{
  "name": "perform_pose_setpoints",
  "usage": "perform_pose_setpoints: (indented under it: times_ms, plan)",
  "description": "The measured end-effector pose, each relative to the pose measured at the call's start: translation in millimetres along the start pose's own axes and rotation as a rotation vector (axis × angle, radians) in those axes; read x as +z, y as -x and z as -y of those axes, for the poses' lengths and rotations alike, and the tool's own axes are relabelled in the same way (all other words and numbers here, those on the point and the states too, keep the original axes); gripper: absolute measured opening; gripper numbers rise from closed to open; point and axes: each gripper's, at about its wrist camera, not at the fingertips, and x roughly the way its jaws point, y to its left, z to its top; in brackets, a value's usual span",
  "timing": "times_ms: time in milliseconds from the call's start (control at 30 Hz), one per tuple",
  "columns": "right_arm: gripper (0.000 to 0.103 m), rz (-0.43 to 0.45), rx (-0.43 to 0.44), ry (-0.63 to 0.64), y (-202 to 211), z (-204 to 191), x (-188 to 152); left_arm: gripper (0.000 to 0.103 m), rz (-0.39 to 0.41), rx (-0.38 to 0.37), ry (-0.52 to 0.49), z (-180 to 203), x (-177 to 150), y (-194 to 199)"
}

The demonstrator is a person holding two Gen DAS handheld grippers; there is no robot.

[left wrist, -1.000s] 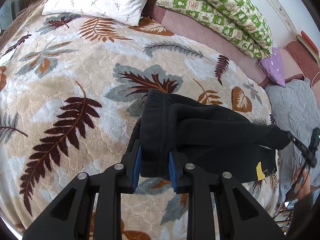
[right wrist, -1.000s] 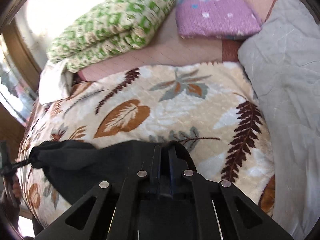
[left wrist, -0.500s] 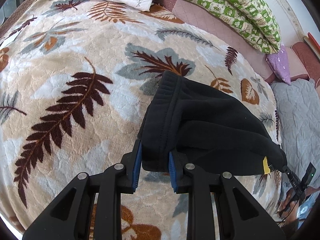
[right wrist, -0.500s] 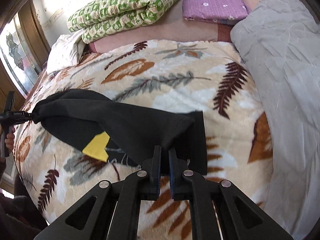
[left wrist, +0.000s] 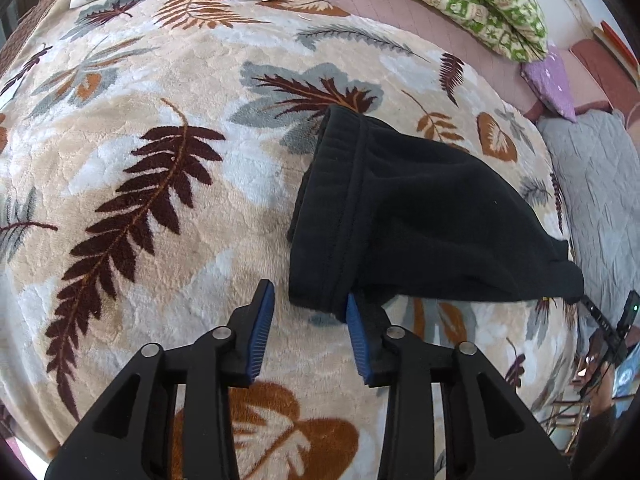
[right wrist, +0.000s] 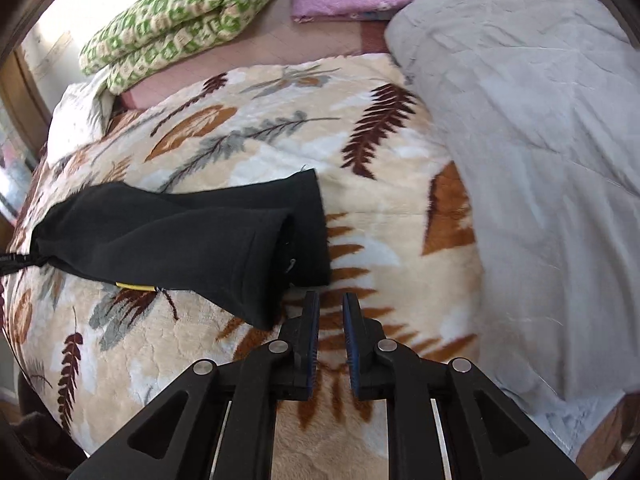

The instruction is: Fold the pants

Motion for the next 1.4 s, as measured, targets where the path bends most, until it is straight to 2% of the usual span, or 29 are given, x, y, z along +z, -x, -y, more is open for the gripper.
perform_pose_setpoints:
  times_ms: [67,133,267,300,400,467,533,633,767,933,1100,1233,1400]
  plan:
    - [0.017,0.009,0.017,-0.043,9,4,-1,0.037,-0.009,0.006,-0.033,1,-4,8]
    - [0.025,0.023,0.036,-0.092,19,6,0,0.037,-0.011,0.012,-0.056,3,-7,17]
    - [0.052,0.015,0.105,-0.225,25,4,10,0.037,0.018,0.023,-0.147,24,-1,42]
    - [0.055,0.001,0.121,-0.271,23,4,13,0.038,0.023,0.028,-0.172,33,3,46]
    - [0.055,-0.056,0.171,-0.405,11,8,23,0.049,0.018,0.017,-0.237,64,19,50]
    - [0.055,-0.101,0.251,-0.53,-2,16,28,0.05,-0.002,-0.003,-0.277,90,30,46]
    - [0.055,-0.124,0.279,-0.607,-13,22,31,0.05,-0.016,-0.012,-0.309,109,39,41]
    - [0.055,-0.126,0.253,-0.622,-20,24,36,0.05,-0.034,-0.003,-0.35,139,60,31]
    - [0.055,-0.149,0.282,-0.605,-29,21,38,0.05,-0.085,0.021,-0.329,153,89,11]
    - [0.055,-0.161,0.301,-0.602,-37,21,41,0.05,-0.143,0.068,-0.256,137,118,-13]
    - [0.056,-0.188,0.333,-0.598,-46,20,40,0.05,-0.176,0.075,-0.147,83,132,-15]
    - [0.056,-0.196,0.341,-0.583,-53,17,42,0.05,-0.25,0.0,0.001,32,130,-23]
    - [0.059,-0.211,0.33,-0.585,-61,13,46,0.05,-0.307,-0.093,0.034,21,122,-39]
